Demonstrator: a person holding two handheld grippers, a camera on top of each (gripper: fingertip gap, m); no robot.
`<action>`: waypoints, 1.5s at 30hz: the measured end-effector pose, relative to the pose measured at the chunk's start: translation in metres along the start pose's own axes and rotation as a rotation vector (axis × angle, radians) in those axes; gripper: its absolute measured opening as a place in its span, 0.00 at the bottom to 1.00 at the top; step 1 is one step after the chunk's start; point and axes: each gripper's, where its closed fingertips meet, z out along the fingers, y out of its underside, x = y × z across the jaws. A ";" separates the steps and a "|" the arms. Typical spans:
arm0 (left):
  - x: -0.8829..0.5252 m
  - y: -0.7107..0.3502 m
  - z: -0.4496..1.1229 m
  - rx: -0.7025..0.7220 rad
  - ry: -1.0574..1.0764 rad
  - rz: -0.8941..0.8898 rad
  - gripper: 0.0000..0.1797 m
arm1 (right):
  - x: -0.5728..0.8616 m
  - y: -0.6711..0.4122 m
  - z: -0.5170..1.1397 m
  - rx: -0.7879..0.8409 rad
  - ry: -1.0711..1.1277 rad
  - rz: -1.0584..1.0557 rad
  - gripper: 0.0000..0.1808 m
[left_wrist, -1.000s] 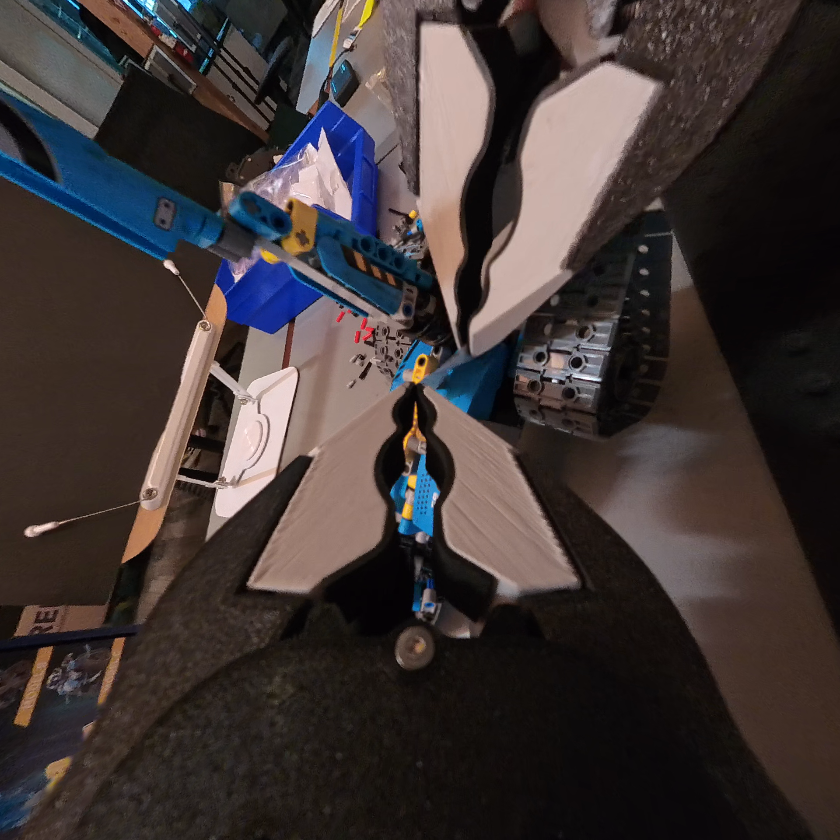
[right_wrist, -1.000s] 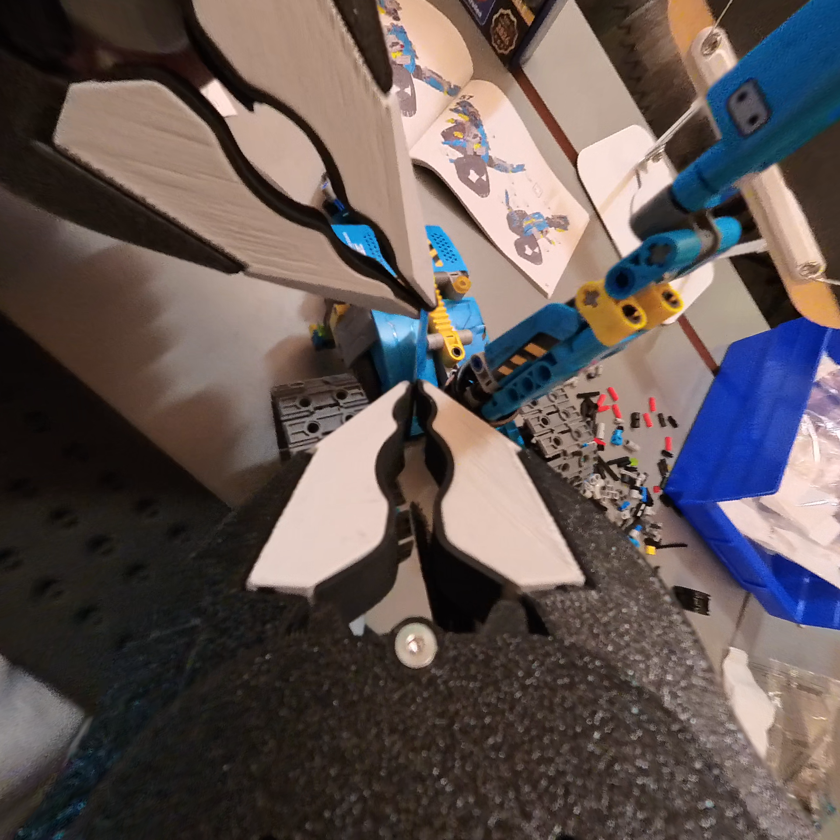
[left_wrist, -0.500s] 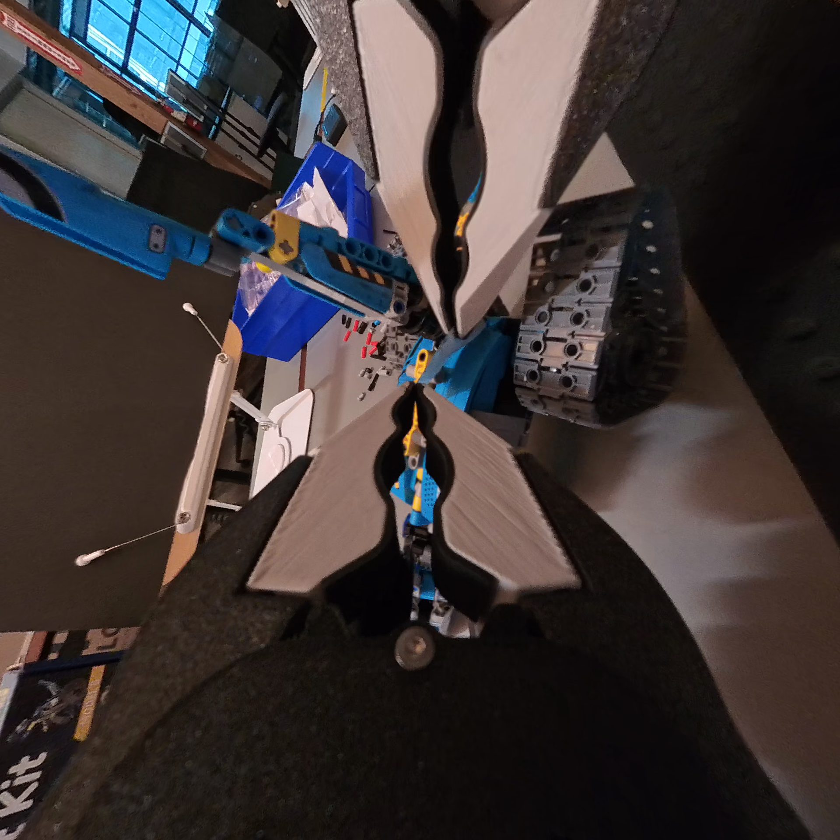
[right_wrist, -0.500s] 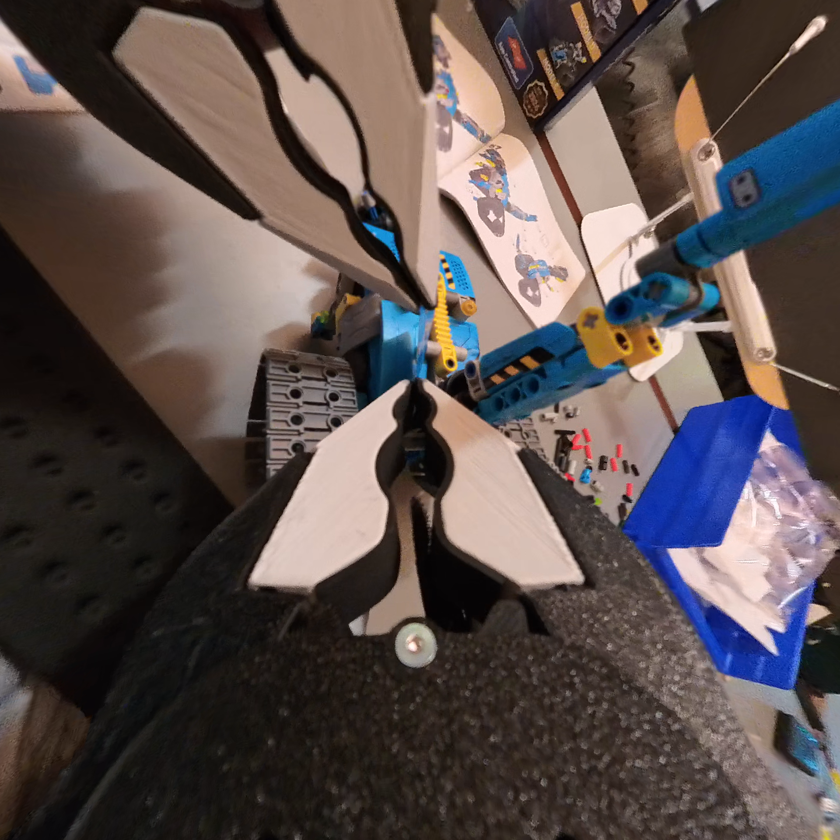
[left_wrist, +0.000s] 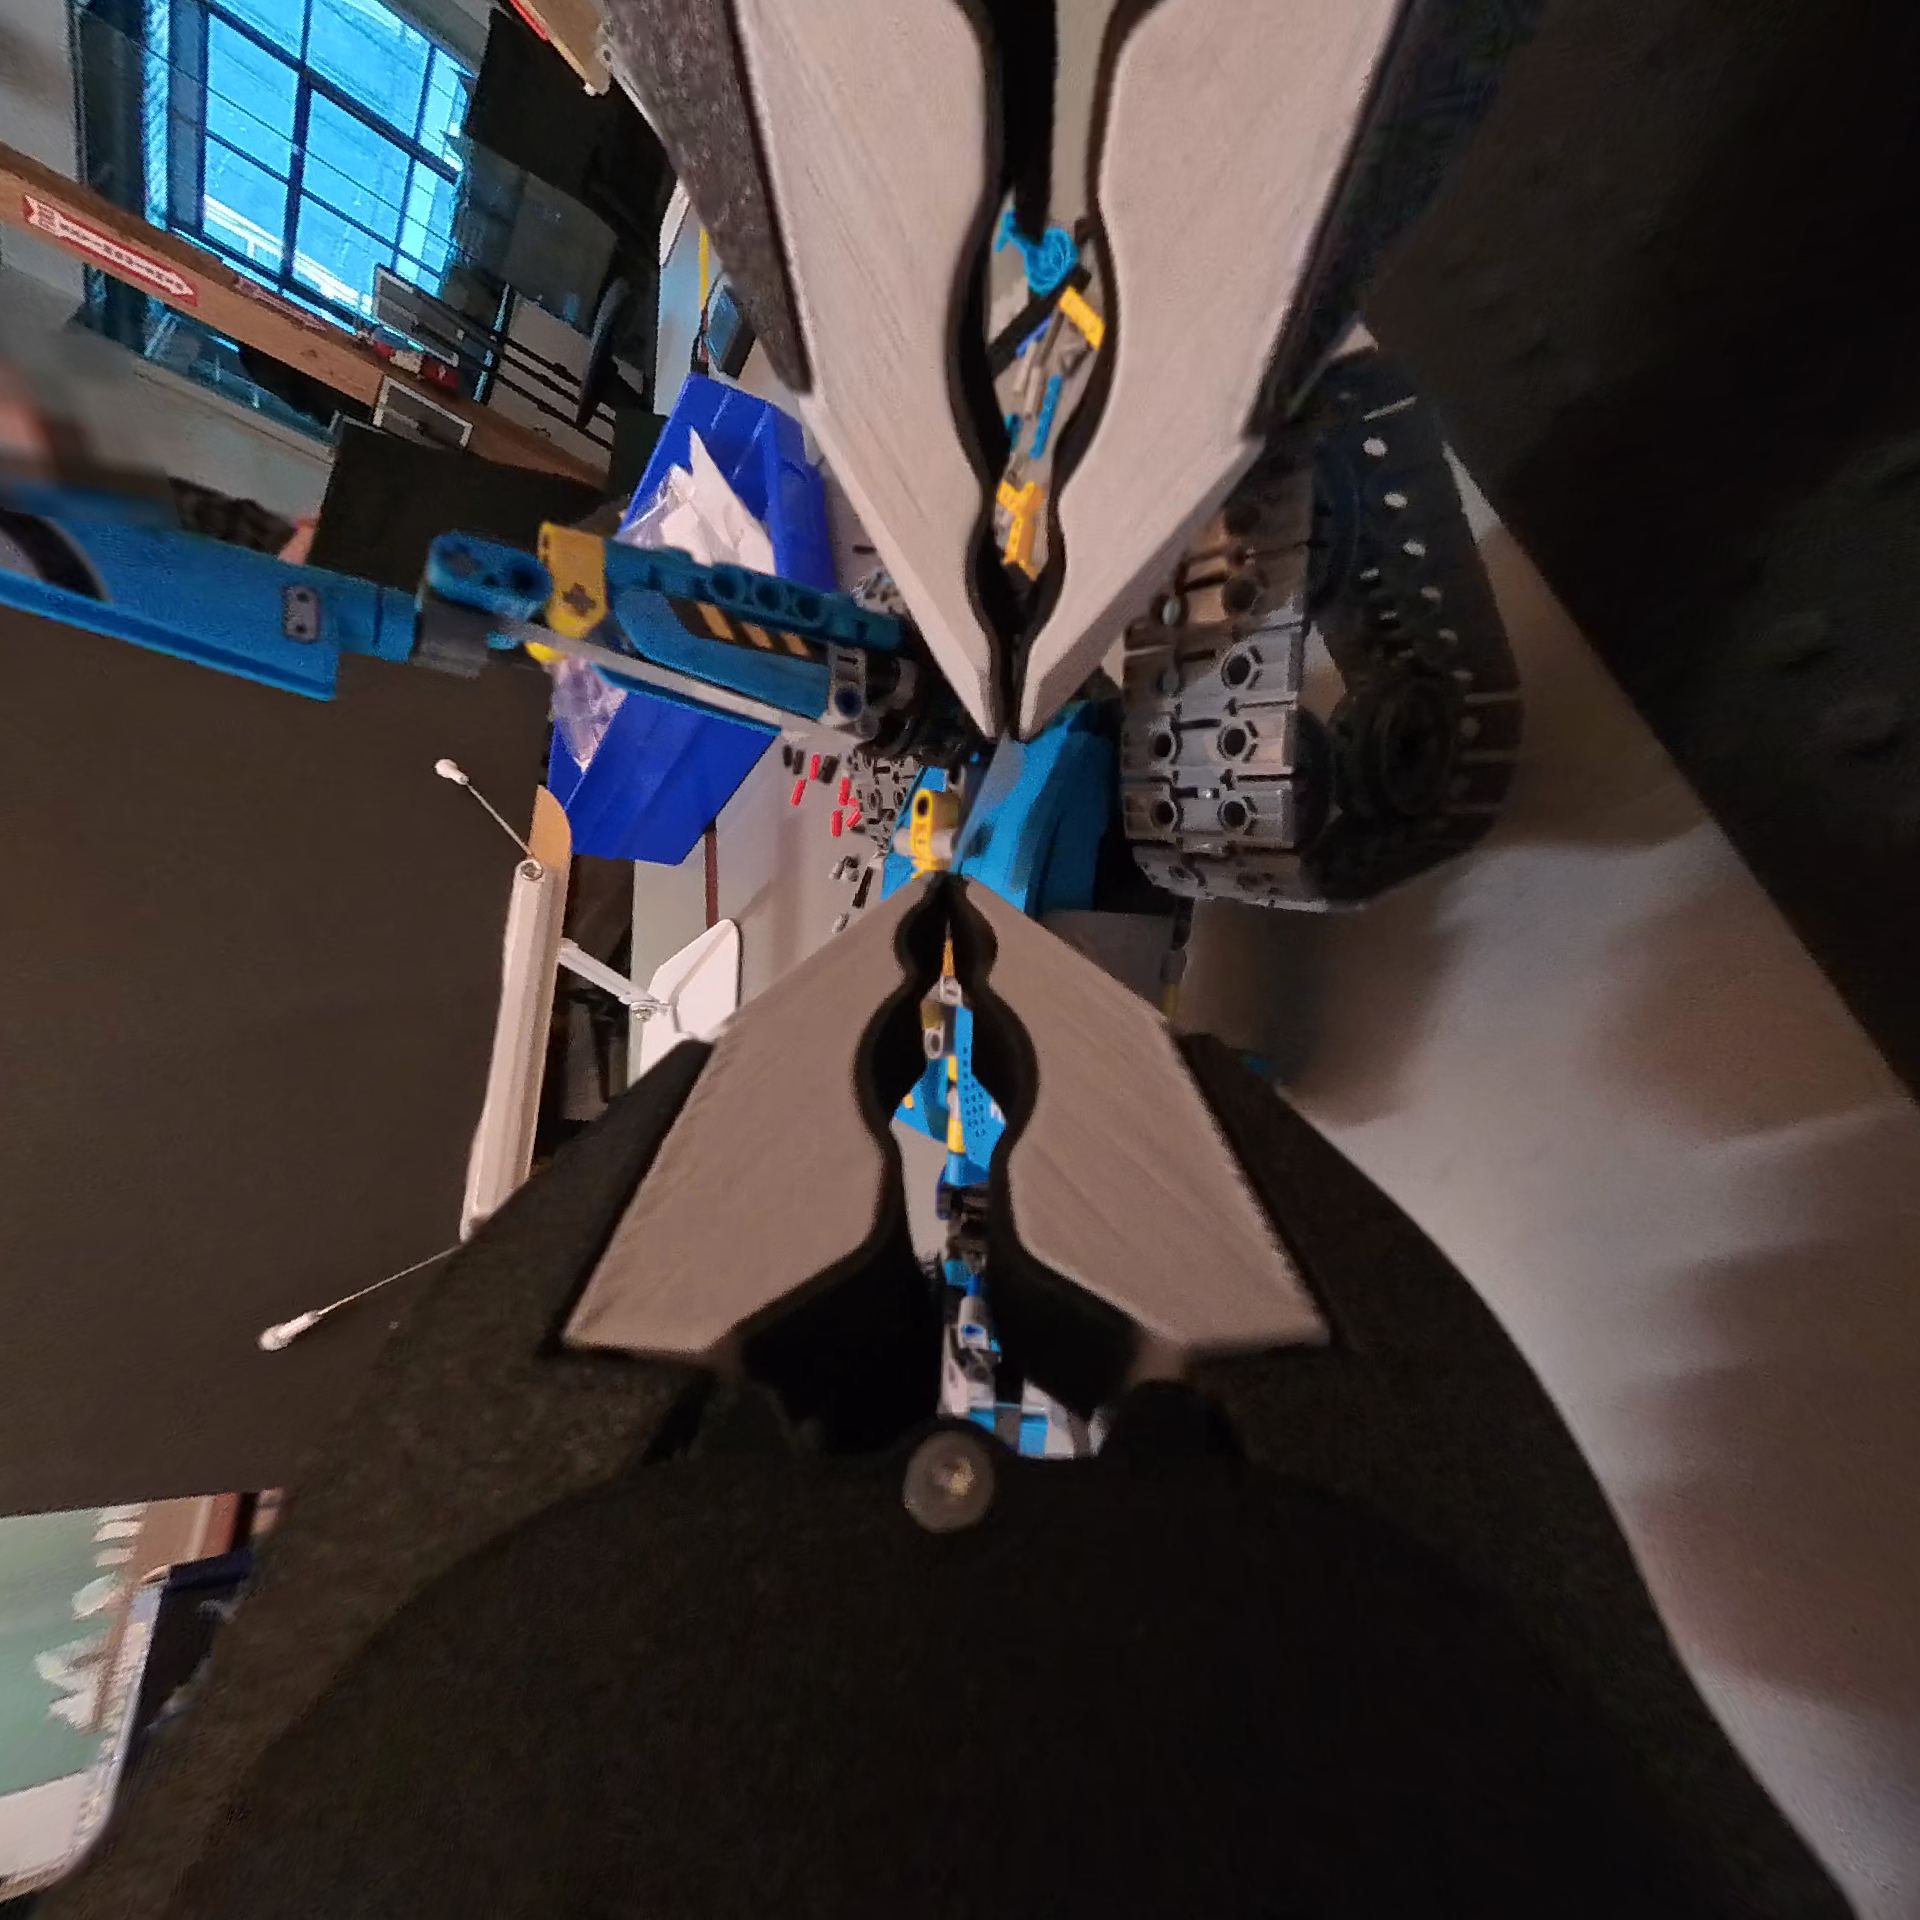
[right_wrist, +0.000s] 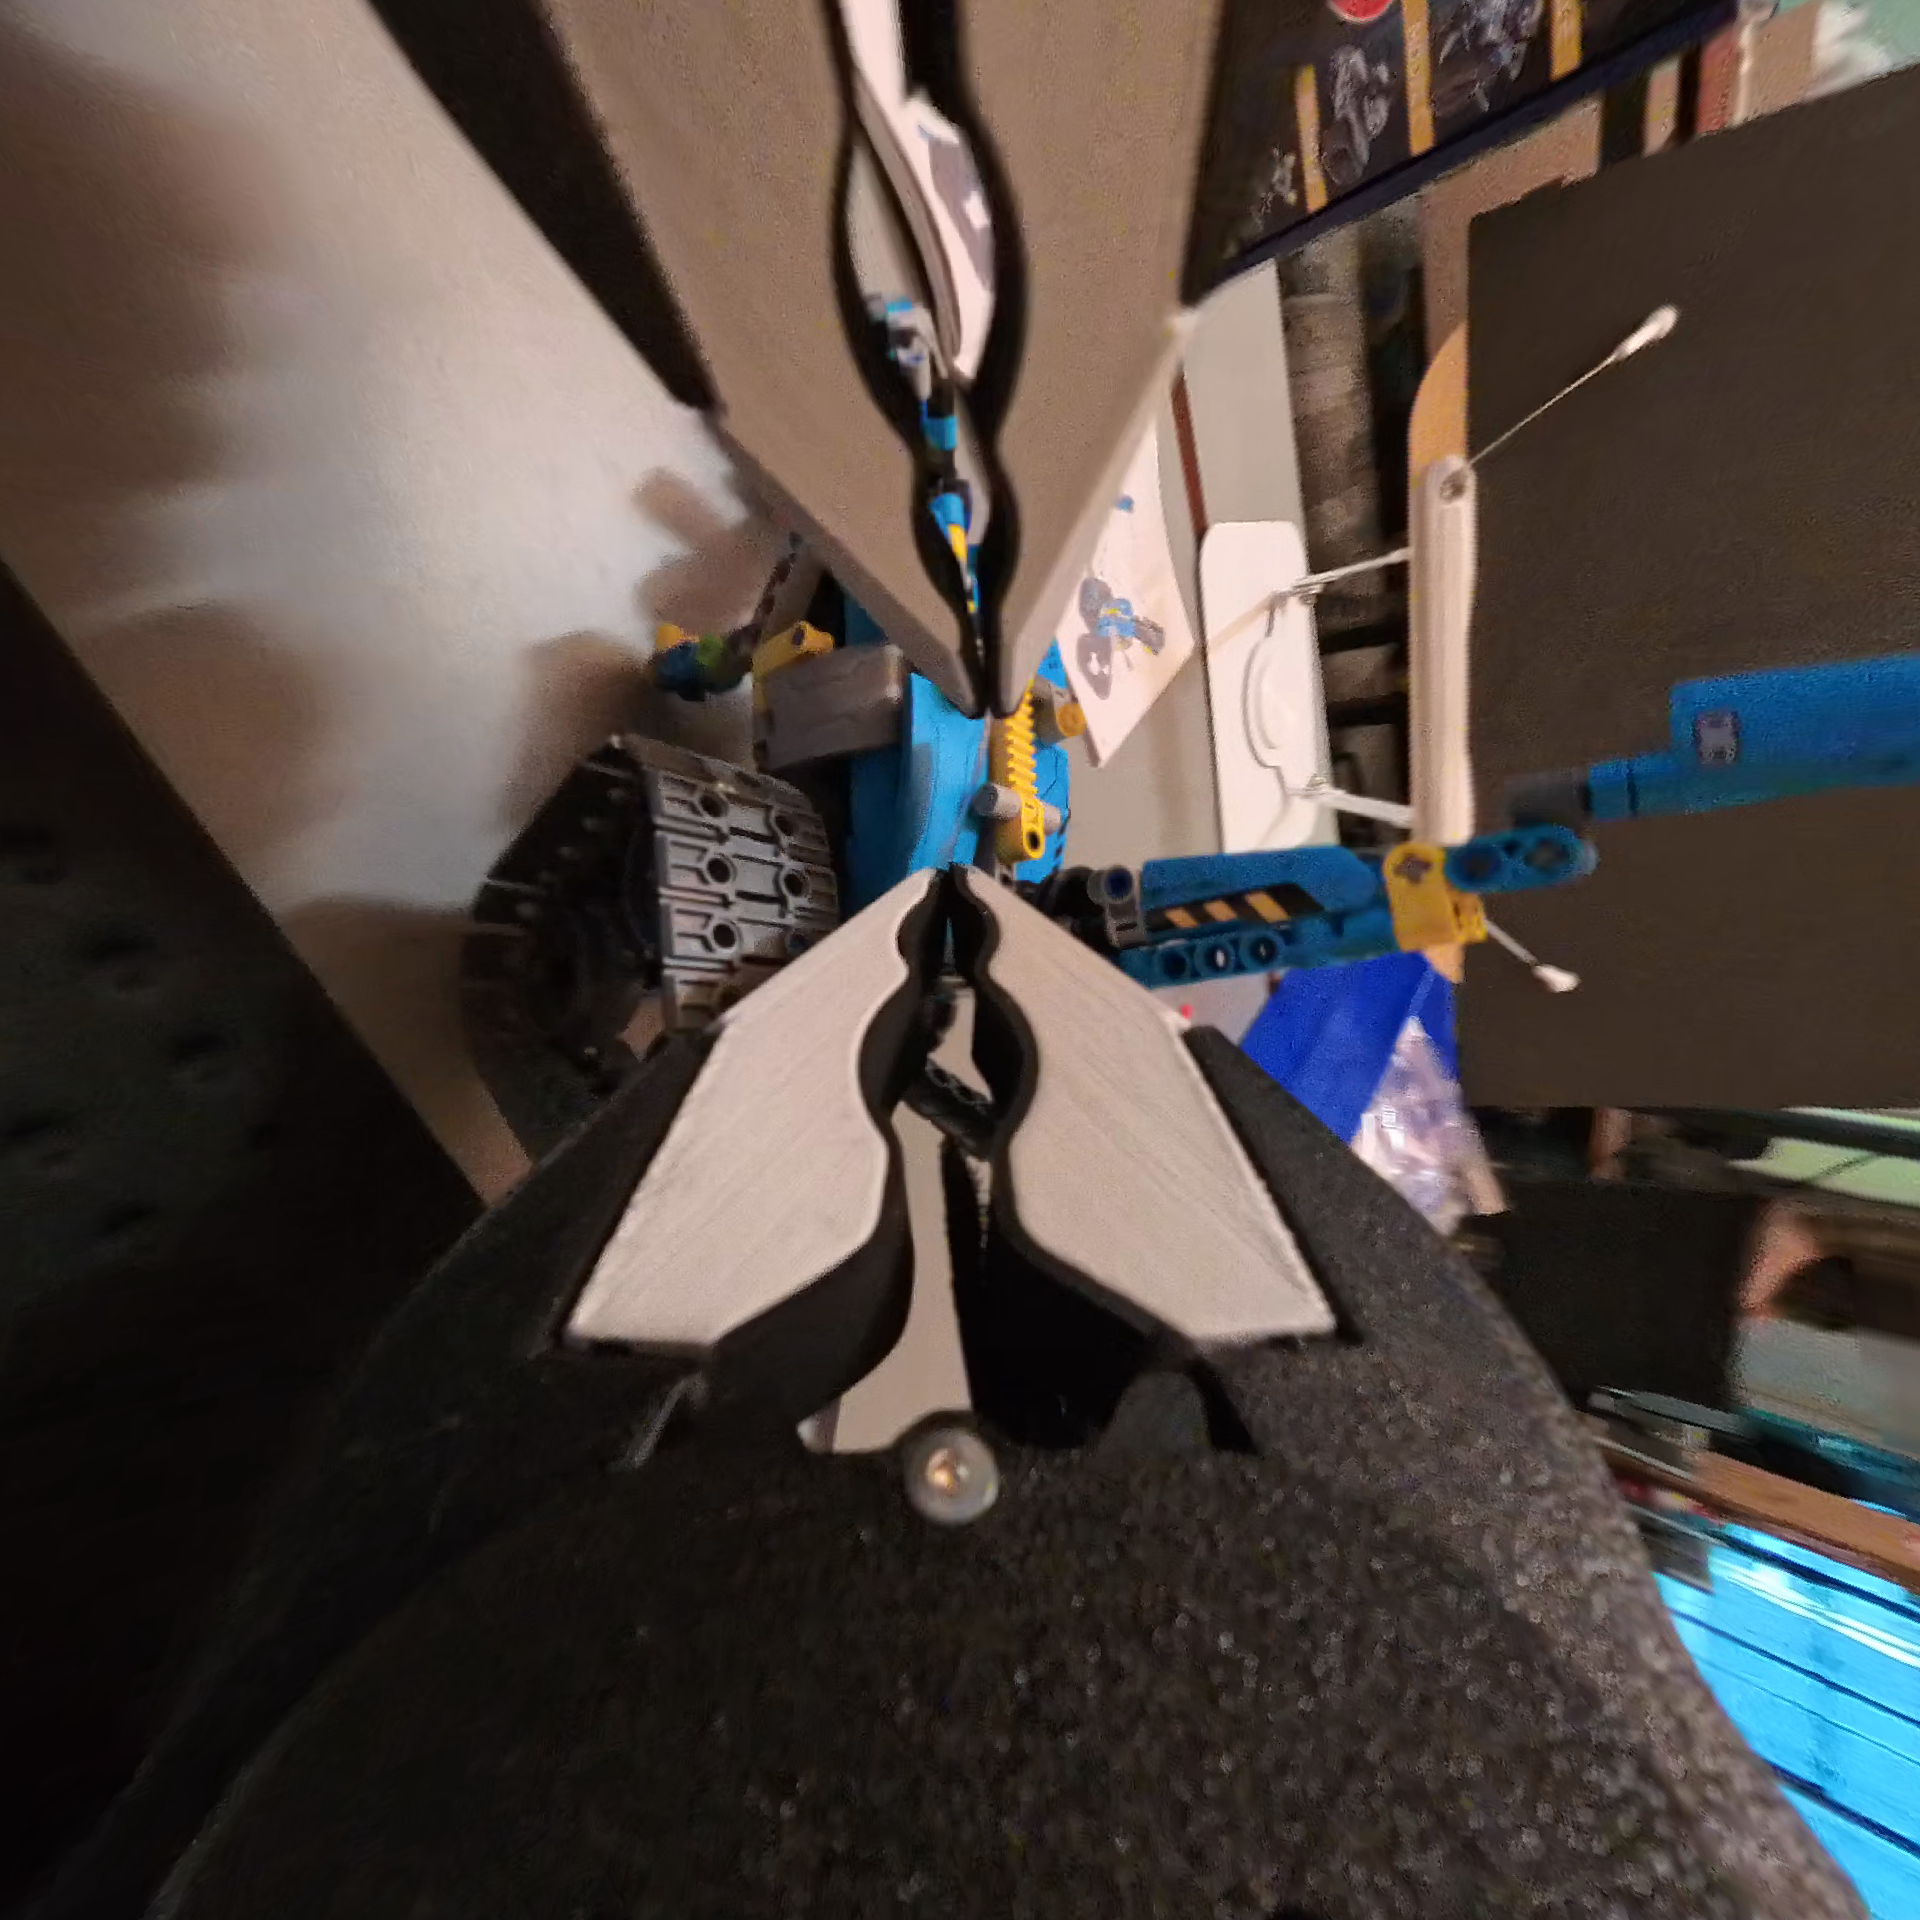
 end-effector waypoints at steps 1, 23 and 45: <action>0.000 0.000 -0.001 -0.007 0.003 0.010 0.00 | -0.001 0.000 0.001 -0.019 0.013 -0.038 0.00; -0.004 0.010 0.000 -0.057 -0.034 0.069 0.00 | 0.003 -0.002 0.009 -0.080 0.070 -0.087 0.00; -0.002 0.009 0.007 -0.020 -0.070 0.112 0.00 | 0.000 0.002 0.010 -0.093 0.135 -0.041 0.00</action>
